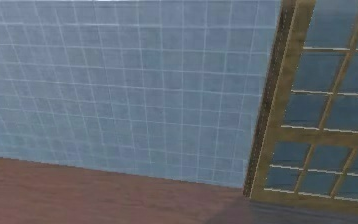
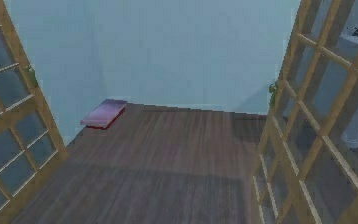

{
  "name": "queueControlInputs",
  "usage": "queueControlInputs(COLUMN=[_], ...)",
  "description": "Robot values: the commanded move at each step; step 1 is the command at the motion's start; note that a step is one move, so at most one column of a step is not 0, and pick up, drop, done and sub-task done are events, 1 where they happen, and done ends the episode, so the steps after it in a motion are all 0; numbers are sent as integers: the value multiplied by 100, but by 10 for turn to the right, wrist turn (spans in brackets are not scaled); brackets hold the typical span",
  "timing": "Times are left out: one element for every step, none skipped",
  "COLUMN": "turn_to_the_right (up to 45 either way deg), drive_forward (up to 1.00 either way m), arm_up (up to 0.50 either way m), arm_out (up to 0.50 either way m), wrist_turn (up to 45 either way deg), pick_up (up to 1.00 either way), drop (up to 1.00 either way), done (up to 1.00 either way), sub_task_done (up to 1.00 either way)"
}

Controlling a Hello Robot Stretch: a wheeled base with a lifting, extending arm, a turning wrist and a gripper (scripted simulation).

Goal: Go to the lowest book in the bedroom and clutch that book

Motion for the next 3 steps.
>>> queueControlInputs(turn_to_the_right=[-450, -390, -30], drive_forward=[0, 0, 0], arm_up=[0, 0, 0], arm_out=[0, 0, 0], wrist_turn=[0, 0, 0], pick_up=[0, 0, 0], drop=[0, 0, 0], done=[0, 0, 0], sub_task_done=[0, 0, 0])
